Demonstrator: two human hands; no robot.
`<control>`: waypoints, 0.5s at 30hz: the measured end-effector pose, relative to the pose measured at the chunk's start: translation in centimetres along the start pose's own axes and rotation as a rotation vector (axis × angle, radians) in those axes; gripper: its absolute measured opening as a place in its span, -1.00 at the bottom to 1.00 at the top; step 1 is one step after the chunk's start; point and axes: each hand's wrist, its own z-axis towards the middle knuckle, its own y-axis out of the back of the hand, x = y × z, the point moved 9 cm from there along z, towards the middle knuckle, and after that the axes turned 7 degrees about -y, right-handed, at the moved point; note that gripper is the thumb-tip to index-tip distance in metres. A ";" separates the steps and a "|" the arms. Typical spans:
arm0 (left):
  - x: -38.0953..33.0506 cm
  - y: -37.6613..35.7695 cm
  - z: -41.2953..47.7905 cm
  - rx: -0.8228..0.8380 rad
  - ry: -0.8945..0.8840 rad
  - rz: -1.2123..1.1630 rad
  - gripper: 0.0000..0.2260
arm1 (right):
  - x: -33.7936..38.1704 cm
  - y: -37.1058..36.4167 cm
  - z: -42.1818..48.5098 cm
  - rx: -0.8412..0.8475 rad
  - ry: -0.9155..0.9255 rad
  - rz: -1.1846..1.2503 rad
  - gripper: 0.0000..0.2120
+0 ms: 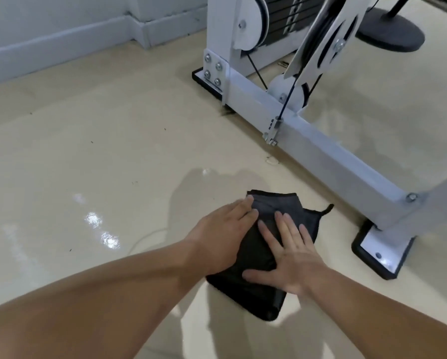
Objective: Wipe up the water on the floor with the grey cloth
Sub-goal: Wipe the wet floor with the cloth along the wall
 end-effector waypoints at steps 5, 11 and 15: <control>2.9 1.0 -0.3 -0.010 0.089 -0.099 -0.33 | -0.7 0.4 1.7 -0.020 -0.250 0.209 0.20; 6.0 2.1 -2.6 -0.108 0.225 -0.130 -0.45 | 3.6 1.5 3.2 -0.090 -0.341 0.403 0.16; 9.5 3.4 -7.1 -0.138 0.436 -0.161 -0.38 | 9.7 2.2 3.6 -0.185 -0.125 0.299 0.12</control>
